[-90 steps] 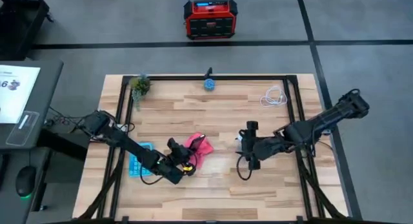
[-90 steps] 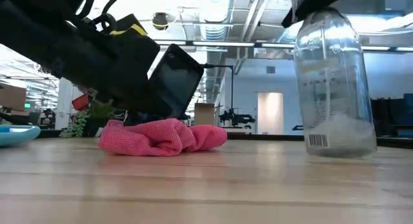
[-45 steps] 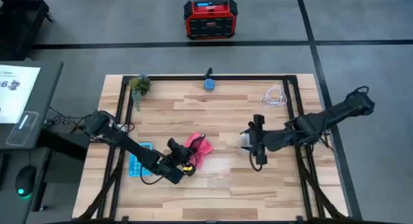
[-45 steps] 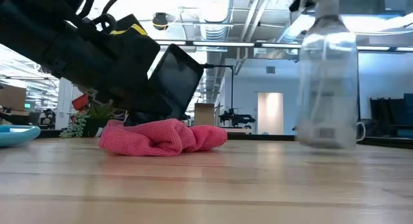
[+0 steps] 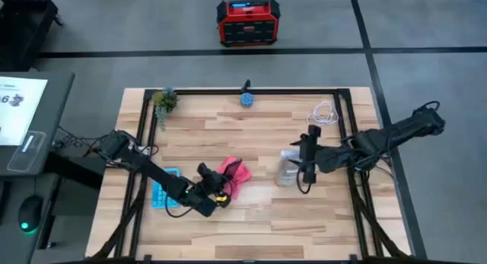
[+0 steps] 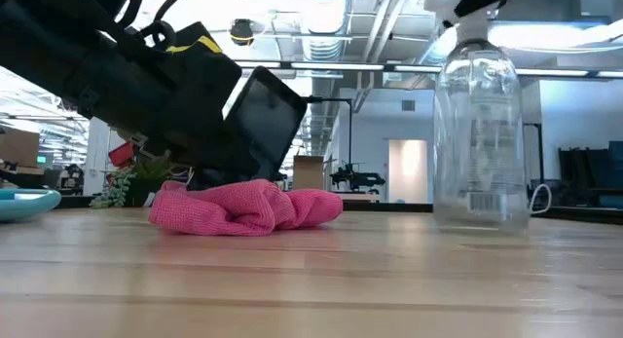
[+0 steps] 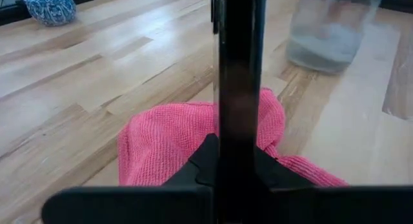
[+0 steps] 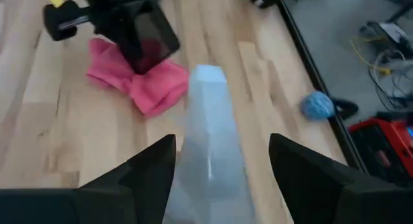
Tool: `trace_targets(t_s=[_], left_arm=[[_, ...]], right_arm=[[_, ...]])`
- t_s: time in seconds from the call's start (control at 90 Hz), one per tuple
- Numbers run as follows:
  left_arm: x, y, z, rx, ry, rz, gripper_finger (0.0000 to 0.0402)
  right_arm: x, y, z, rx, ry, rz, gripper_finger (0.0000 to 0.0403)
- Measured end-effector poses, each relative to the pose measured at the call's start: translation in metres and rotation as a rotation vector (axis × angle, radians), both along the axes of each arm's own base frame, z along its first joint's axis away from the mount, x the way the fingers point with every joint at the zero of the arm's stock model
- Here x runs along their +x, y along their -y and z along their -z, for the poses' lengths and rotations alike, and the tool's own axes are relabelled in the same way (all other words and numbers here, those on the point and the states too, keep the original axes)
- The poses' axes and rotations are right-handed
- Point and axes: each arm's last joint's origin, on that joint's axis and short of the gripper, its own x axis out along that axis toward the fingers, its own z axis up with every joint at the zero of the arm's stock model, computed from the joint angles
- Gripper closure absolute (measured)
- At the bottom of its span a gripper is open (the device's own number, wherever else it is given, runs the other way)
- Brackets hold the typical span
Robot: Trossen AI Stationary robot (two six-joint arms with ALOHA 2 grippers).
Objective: Apply microfiber cloth
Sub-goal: Spray the front of the black cellphone using transparent spray bottle
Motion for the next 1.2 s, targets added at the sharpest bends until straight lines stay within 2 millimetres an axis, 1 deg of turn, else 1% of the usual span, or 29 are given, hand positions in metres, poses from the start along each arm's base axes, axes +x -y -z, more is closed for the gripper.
trace_targets(t_s=[0.111, 0.244, 0.322, 0.411, 0.578, 0.611, 0.9, 1.122, 1.2], left_arm=[[0.000, 0.000, 0.000, -0.001, 0.000, 0.001, 0.0393], [0.000, 0.000, 0.000, -0.002, 0.000, 0.001, 0.0393], [0.000, 0.000, 0.000, -0.003, 0.001, 0.001, 0.0393], [0.000, 0.000, 0.000, -0.004, 0.002, 0.002, 0.0393], [0.000, 0.000, 0.000, -0.005, 0.002, 0.003, 0.0393], [0.000, 0.000, 0.000, -0.005, 0.002, 0.003, 0.0393], [0.000, 0.000, 0.000, -0.005, 0.002, 0.003, 0.0393], [0.000, 0.000, 0.000, -0.005, 0.002, 0.003, 0.0393], [0.000, 0.000, 0.000, -0.005, 0.002, 0.003, 0.0393]], right_arm=[[-0.011, 0.005, -0.003, 0.011, -0.009, 0.065, 0.0168], [-0.014, 0.004, -0.002, 0.033, -0.021, 0.084, 0.0170], [-0.015, 0.002, -0.002, 0.038, -0.020, 0.080, 0.0184], [-0.015, 0.000, -0.002, 0.038, -0.022, 0.070, 0.0219], [-0.015, 0.000, -0.002, 0.040, -0.023, 0.068, 0.0325], [-0.015, 0.001, -0.002, 0.034, -0.025, 0.070, 0.0336], [-0.016, 0.001, -0.001, 0.021, -0.025, 0.082, 0.0337], [-0.022, 0.008, 0.001, -0.095, -0.052, 0.174, 0.0337], [-0.023, 0.009, 0.002, -0.110, -0.058, 0.184, 0.0337]])
